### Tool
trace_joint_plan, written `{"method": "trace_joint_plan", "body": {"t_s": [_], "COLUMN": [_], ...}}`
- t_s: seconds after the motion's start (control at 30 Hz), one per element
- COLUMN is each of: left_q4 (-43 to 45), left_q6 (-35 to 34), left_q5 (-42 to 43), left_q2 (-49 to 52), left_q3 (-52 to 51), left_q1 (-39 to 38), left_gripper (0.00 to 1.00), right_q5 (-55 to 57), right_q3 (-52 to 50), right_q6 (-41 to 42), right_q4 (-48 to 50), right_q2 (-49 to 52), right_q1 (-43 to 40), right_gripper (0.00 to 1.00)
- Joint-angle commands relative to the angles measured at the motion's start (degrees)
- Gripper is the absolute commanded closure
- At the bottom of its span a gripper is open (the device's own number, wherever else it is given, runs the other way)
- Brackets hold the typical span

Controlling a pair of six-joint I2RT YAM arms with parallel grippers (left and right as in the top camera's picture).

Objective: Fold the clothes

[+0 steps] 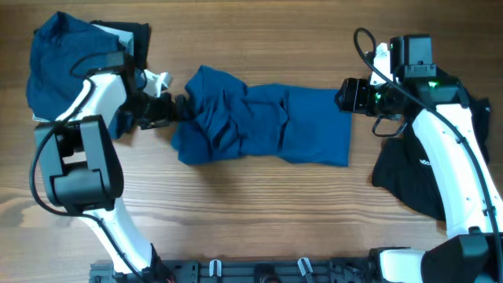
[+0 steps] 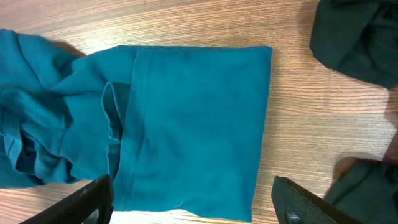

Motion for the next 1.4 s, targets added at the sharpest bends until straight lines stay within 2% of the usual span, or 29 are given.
{"method": "trace_joint_plan", "body": {"t_s": [0.0, 0.4, 0.63, 0.77, 0.83, 0.87, 1.13, 1.37], "left_q4": [0.7, 2.7, 5.3, 6.7, 7.5, 7.6, 7.6, 7.3], "left_q6": [1.2, 1.3, 1.4, 1.4, 1.4, 1.4, 1.4, 1.4], "left_q5": [2.9, 5.4, 15.8, 20.0, 20.8, 20.8, 21.1, 27.0], "left_q2": [2.4, 3.7, 3.7, 3.7, 3.7, 3.7, 3.7, 3.7], "left_q3": [-0.6, -0.6, -0.6, -0.6, -0.6, -0.6, -0.6, -0.6], "left_q1": [-0.4, -8.4, -8.7, -8.9, -8.9, -8.9, -6.3, -3.8], "left_gripper": [0.09, 0.05, 0.05, 0.14, 0.3, 0.35, 0.22, 0.13], "right_q5": [0.6, 0.5, 0.5, 0.5, 0.5, 0.5, 0.1, 0.0], "right_q3": [0.5, 0.5, 0.5, 0.5, 0.5, 0.5, 0.5, 0.5], "right_q6": [-1.0, -2.5, -2.5, -2.5, -2.5, -2.5, -3.9, -3.9], "right_q4": [0.0, -0.2, -0.3, -0.2, -0.2, -0.3, -0.6, -0.6], "right_q2": [-0.4, -0.4, -0.4, -0.4, -0.4, -0.4, -0.4, -0.4], "right_q1": [0.0, 0.0, 0.0, 0.0, 0.0, 0.0, 0.0, 0.0], "right_gripper": [0.18, 0.18, 0.18, 0.18, 0.18, 0.18, 0.18, 0.18]}}
